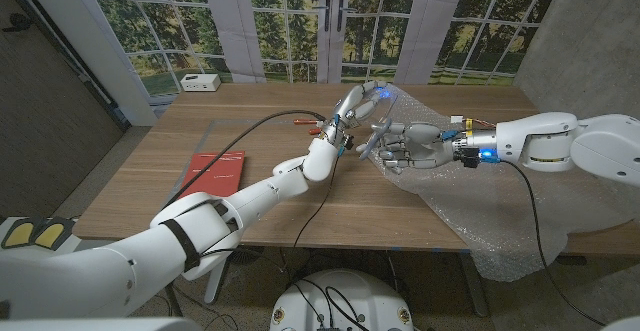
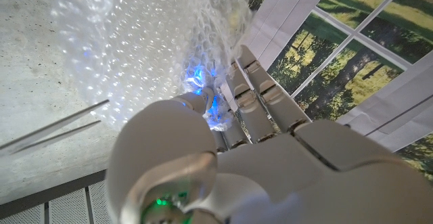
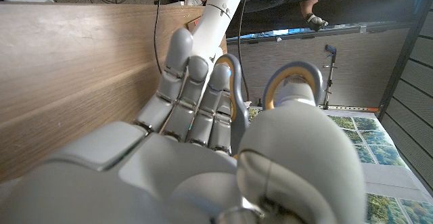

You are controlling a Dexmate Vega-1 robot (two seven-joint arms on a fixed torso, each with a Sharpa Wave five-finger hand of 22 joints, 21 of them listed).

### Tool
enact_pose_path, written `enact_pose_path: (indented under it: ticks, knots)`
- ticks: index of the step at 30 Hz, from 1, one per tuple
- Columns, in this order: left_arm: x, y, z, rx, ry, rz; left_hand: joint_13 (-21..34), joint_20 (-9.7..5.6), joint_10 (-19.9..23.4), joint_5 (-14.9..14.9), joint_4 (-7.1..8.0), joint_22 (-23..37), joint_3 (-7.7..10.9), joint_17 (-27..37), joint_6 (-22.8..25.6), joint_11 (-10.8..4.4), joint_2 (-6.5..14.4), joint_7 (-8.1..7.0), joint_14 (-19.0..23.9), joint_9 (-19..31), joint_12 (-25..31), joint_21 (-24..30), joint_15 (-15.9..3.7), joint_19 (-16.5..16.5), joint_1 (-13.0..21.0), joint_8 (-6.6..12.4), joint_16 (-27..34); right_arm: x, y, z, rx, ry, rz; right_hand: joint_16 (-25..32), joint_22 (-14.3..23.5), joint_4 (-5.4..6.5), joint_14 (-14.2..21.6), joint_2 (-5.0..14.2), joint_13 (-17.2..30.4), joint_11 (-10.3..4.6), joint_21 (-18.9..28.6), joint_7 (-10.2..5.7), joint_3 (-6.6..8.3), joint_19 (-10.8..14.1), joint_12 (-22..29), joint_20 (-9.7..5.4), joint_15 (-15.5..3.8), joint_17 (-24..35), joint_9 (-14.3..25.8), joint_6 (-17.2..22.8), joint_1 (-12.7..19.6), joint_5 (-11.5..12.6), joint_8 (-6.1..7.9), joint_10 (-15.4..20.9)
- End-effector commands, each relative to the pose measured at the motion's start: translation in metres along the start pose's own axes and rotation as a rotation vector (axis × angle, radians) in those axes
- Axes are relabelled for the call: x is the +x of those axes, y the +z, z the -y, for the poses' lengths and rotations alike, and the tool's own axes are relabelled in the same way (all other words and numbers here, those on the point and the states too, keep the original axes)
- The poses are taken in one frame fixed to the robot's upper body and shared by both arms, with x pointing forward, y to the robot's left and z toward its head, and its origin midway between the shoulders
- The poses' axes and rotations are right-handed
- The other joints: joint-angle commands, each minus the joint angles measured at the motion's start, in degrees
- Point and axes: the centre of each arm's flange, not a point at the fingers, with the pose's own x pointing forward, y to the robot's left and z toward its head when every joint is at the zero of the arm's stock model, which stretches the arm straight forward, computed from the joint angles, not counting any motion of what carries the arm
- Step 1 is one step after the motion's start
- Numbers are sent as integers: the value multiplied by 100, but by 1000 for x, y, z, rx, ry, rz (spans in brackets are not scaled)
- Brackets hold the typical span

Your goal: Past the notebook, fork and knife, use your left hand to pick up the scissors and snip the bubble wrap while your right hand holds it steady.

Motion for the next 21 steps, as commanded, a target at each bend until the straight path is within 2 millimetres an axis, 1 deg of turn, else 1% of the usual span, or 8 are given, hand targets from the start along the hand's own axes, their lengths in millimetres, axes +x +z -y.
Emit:
enact_pose_path:
  ticks: [1,5,19,21]
  knots:
    - [2,5,-6,-5,1,28,-1,-155,47,-16,-23,13,17,36,53,-13,8,-11,41,-10,9,39,-484,-27,30,-45,-23,3,4,1,-7,7,-9,-27,20,-22,26,35,6,-30,1,43,-27,57,27,-418,-778,14,12,-6,-2,-8,28,7]
    - [3,4,-6,0,-1,29,-11,-150,55,-21,-32,11,19,39,70,-15,6,-28,31,-24,7,45,-482,-34,30,-58,-31,2,6,2,-9,7,-10,-31,19,-22,27,39,8,-14,-3,43,-30,51,28,-422,-779,11,11,-6,0,-9,28,1]
    - [7,0,-6,8,-7,25,-37,-134,79,-37,-51,5,22,51,133,-12,5,-14,24,-71,4,65,-483,-57,24,-95,-39,-3,8,7,-10,-10,-3,-34,9,-23,31,58,-3,-41,-12,37,-53,51,34,-416,-777,26,10,-7,14,-15,31,9]
    - [7,0,-6,13,-8,26,-38,-133,81,-39,-54,4,22,54,151,-13,4,-8,25,-79,5,68,-483,-61,22,-99,-39,-4,8,8,-12,-12,-1,-50,13,-22,18,63,-7,-24,-10,36,-55,51,35,-412,-778,10,10,-10,15,-16,30,14]
